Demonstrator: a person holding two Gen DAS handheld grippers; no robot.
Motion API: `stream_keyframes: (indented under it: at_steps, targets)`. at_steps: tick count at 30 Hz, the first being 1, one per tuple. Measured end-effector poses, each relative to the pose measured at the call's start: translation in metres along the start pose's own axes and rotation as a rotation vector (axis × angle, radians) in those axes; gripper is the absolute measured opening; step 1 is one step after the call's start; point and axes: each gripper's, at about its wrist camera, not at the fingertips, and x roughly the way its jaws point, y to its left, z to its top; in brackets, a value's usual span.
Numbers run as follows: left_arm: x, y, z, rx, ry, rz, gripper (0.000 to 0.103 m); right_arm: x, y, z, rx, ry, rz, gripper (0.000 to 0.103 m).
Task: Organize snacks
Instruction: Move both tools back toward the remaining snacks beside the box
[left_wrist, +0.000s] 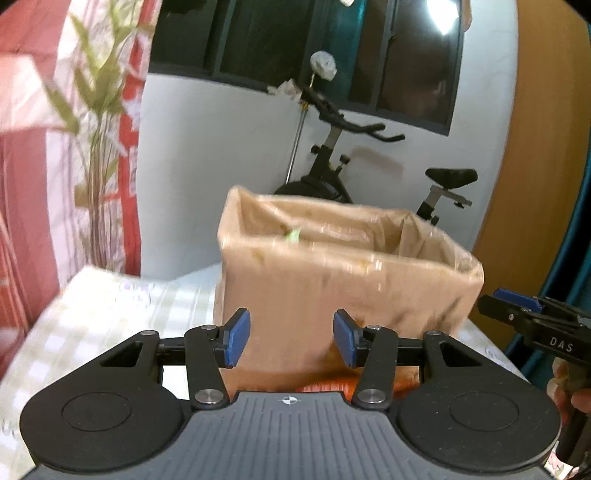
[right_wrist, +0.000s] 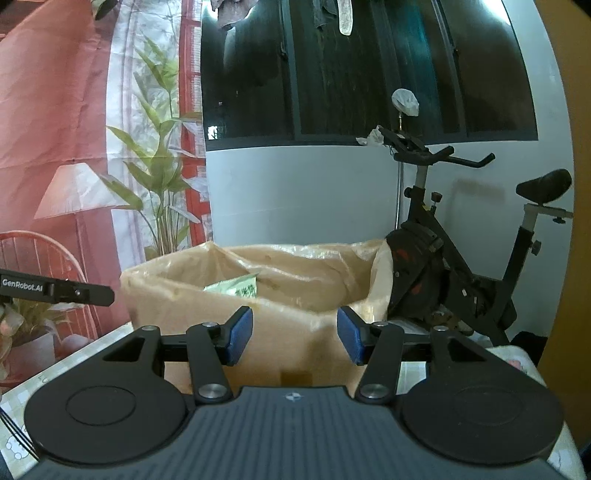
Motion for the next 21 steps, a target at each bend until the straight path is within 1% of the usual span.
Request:
stream_keyframes:
  at_steps: [4,9,13,15,21]
  targets:
    - [0.000,-0.001,-0.022,-0.014,0.038,-0.003,0.052,-0.007,0.004,-0.018,0.016,0.014,-0.006,0.054]
    - [0.013,-0.009,-0.047,-0.035,0.125,-0.024,0.052,-0.007,0.010,-0.040,0.006,0.063,-0.009,0.054]
    - [0.026,-0.023,-0.071,-0.004,0.164,-0.042,0.053,-0.006,0.013,-0.060,0.004,0.106,-0.006,0.054]
    - [0.035,-0.028,-0.080,0.009,0.197,-0.056,0.053,-0.005,0.013,-0.070,0.020,0.128,-0.008,0.054]
    - [0.061,-0.039,-0.100,0.005,0.287,-0.063,0.053,-0.005,0.009,-0.090,0.049,0.181,-0.015,0.054]
